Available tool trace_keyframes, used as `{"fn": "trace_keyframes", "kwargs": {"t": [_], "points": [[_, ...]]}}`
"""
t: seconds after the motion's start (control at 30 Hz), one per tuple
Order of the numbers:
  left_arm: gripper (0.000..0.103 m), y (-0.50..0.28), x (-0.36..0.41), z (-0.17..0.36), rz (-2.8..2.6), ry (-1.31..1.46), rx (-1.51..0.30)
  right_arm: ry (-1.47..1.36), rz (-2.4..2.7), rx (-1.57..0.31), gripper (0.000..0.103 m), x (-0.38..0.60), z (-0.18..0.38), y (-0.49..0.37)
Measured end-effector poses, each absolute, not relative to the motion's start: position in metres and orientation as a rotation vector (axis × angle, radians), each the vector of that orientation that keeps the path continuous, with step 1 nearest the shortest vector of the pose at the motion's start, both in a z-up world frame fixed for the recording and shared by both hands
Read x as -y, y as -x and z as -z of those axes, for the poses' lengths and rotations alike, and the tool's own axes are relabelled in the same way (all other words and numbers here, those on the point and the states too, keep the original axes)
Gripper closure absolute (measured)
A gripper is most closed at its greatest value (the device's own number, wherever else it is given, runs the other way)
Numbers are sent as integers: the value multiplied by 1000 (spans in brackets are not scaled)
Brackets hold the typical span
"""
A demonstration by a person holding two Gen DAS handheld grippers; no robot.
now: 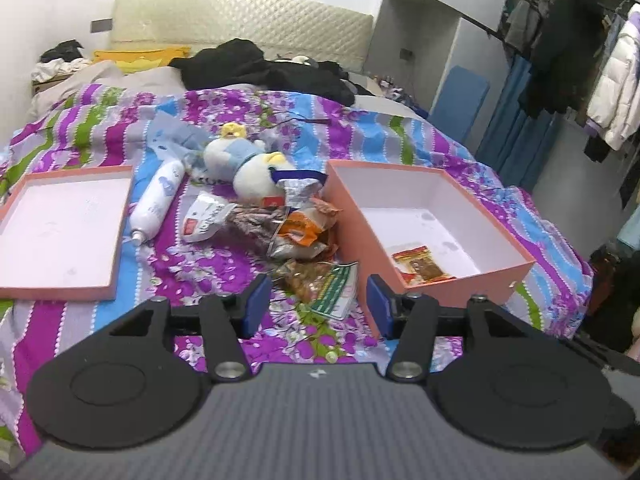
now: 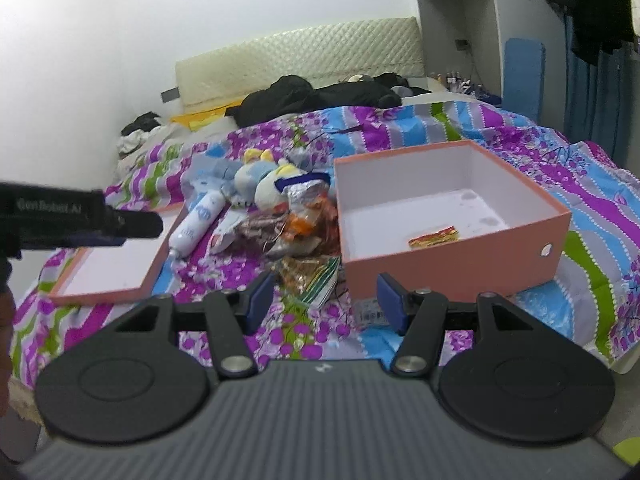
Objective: Organize snacks
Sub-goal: 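Withdraw the left tool from the box toward the snack pile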
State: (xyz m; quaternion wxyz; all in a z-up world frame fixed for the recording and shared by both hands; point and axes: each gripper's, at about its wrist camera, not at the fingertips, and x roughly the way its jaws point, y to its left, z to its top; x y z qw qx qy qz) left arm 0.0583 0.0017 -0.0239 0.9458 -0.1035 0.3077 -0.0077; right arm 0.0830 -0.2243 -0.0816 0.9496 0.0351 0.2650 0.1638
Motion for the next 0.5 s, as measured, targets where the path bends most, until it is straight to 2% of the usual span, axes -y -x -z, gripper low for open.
{"fn": "trace_keyframes", "kwargs": {"t": [0.5], "points": [[35, -82, -5, 71, -19, 257, -743, -49, -341, -592, 44, 215, 118, -92]]}}
